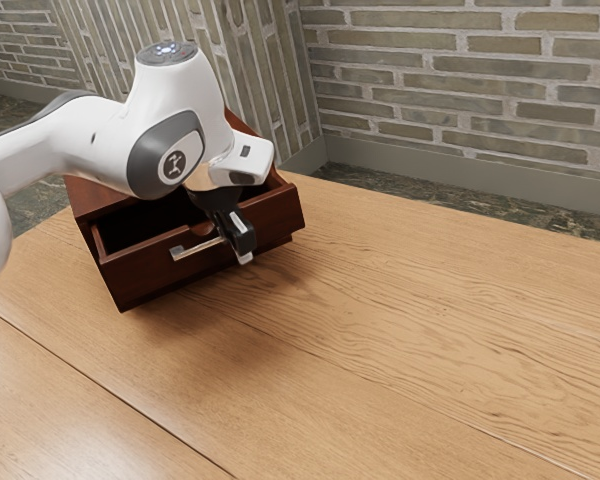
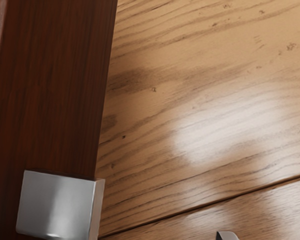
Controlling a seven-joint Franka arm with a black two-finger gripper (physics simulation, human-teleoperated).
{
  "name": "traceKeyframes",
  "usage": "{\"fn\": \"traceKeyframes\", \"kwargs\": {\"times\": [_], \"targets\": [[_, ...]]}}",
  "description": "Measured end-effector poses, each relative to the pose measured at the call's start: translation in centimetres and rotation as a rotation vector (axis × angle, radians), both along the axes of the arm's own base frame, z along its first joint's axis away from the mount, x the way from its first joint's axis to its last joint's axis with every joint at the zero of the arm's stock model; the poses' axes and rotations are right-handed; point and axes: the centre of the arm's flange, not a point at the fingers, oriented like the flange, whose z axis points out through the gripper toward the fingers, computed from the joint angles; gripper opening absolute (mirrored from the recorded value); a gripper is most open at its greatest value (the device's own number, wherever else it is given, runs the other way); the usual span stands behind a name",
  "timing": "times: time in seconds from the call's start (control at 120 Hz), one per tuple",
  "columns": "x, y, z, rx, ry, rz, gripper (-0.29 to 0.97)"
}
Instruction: Pull the drawer handle with one arm to open the drawer
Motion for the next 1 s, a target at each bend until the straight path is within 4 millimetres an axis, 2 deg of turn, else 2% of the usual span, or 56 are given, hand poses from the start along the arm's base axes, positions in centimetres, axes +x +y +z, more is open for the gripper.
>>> {"fn": "traceKeyframes", "kwargs": {"times": [0.425,0.75,1.0], "targets": [[-0.2,-0.3,0.2,-0.009,0.000,0.011,0.29],[-0.7,-0.7,0.9,-0.023,-0.004,0.028,0.25],[-1.8,-1.0,1.9,-0.029,-0.002,0.050,0.45]]}}
